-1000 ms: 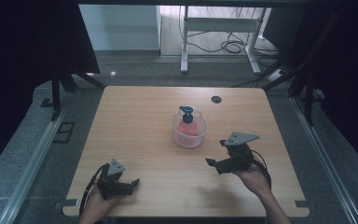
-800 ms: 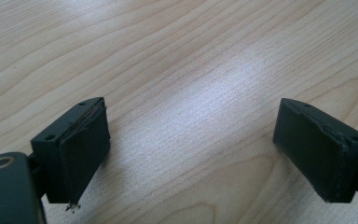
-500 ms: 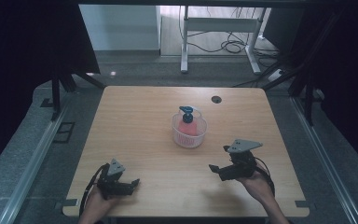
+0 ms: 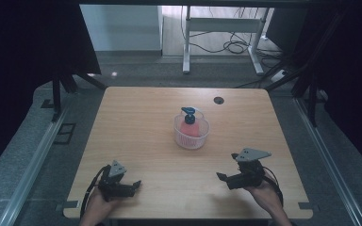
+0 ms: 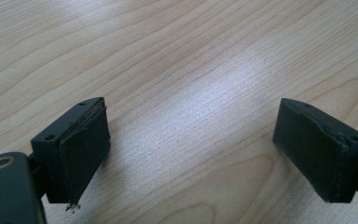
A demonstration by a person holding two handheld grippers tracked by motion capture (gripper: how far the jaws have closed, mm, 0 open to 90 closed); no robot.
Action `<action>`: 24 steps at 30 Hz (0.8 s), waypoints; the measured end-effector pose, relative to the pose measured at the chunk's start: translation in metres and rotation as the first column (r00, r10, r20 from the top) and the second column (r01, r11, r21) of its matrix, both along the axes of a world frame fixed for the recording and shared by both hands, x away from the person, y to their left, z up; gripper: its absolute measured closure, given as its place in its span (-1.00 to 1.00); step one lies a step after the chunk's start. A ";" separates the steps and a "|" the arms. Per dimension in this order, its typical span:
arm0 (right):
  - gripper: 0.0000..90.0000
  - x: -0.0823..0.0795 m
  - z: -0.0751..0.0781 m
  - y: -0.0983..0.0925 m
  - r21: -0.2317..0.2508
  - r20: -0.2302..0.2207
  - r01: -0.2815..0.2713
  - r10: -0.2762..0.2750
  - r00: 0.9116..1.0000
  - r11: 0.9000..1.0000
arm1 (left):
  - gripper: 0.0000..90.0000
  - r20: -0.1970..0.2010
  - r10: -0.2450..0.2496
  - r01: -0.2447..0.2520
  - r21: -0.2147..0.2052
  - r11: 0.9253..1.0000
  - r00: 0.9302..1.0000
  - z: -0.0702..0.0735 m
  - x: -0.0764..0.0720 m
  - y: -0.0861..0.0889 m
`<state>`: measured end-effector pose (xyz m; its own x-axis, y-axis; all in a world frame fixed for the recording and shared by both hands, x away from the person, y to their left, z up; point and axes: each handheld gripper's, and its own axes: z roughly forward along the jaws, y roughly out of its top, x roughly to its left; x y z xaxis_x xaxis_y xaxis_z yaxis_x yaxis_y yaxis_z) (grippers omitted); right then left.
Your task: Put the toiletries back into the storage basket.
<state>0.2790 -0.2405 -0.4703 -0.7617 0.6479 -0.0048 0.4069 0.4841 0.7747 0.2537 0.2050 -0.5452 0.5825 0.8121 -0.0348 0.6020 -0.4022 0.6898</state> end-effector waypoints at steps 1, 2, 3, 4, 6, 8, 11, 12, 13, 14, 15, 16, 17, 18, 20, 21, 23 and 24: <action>-0.84 -0.001 -0.002 -0.001 0.000 -0.004 0.001 -0.001 1.000 1.000 | -0.77 0.000 -0.001 0.001 0.001 1.000 1.000 0.000 0.000 0.000; -0.84 -0.002 -0.003 -0.003 0.000 -0.007 0.005 -0.005 1.000 1.000 | -0.77 0.000 -0.001 0.001 0.001 1.000 1.000 0.000 0.000 0.000; -0.84 -0.003 -0.005 -0.004 0.000 -0.010 0.007 -0.007 1.000 1.000 | -0.77 0.000 -0.001 0.001 0.001 1.000 1.000 0.000 0.000 0.000; -0.84 -0.004 -0.007 -0.006 0.001 -0.011 0.008 -0.008 1.000 1.000 | -0.77 0.000 -0.001 0.001 0.001 1.000 1.000 0.000 0.000 0.000; -0.84 -0.006 -0.010 -0.009 0.001 -0.013 0.015 -0.015 1.000 1.000 | -0.77 0.000 -0.001 0.001 0.001 1.000 1.000 0.000 0.000 0.000; -0.84 -0.007 -0.014 -0.011 0.003 -0.018 0.022 -0.022 1.000 1.000 | -0.77 0.000 -0.001 0.001 0.001 1.000 1.000 0.000 0.000 0.000; -0.84 -0.009 -0.019 -0.015 -0.005 -0.020 0.034 -0.034 0.999 0.999 | -0.77 0.001 -0.002 0.002 0.003 1.000 1.000 0.000 0.000 0.000; -0.84 -0.009 -0.021 -0.016 -0.008 -0.021 0.035 -0.035 0.999 0.999 | -0.77 0.001 -0.003 0.003 0.003 1.000 1.000 0.000 0.000 0.000; -0.84 -0.010 -0.023 -0.017 -0.013 -0.024 0.038 -0.038 0.999 0.999 | -0.77 0.001 -0.003 0.003 0.003 1.000 1.000 0.000 0.000 0.000; -0.84 -0.010 -0.025 -0.019 -0.020 -0.024 0.040 -0.041 0.999 0.999 | -0.77 0.001 -0.004 0.004 0.004 1.000 1.000 0.000 0.000 0.000; -0.84 -0.010 -0.027 -0.020 -0.028 -0.024 0.045 -0.045 0.999 0.999 | -0.77 0.002 -0.004 0.004 0.004 1.000 1.000 0.000 0.000 0.000; -0.84 -0.011 -0.029 -0.021 -0.033 -0.025 0.047 -0.048 0.999 0.998 | -0.77 0.001 -0.004 0.004 0.004 1.000 1.000 0.000 0.000 0.000; -0.84 -0.011 -0.031 -0.021 -0.036 -0.027 0.053 -0.054 0.998 0.998 | -0.77 0.002 -0.003 0.003 0.003 1.000 1.000 0.000 0.000 0.000; -0.84 -0.011 -0.033 -0.022 -0.038 -0.026 0.053 -0.054 0.998 0.998 | -0.77 0.001 -0.004 0.004 0.003 1.000 1.000 0.000 0.000 0.000; -0.84 -0.012 -0.037 -0.024 -0.041 -0.027 0.061 -0.062 0.998 0.997 | -0.77 0.001 -0.004 0.004 0.003 1.000 1.000 0.000 0.000 0.000; -0.84 -0.013 -0.039 -0.024 -0.043 -0.028 0.063 -0.064 0.998 0.997 | -0.77 0.001 -0.004 0.004 0.003 1.000 1.000 0.000 0.000 0.000; -0.84 -0.013 -0.043 -0.025 -0.049 -0.030 0.065 -0.066 0.997 0.997 | -0.77 0.001 -0.004 0.004 0.003 1.000 1.000 0.000 0.000 0.000; -0.84 -0.013 -0.045 -0.025 -0.053 -0.033 0.066 -0.068 0.997 0.996 | -0.77 0.002 -0.003 0.003 0.003 1.000 1.000 0.000 0.000 0.000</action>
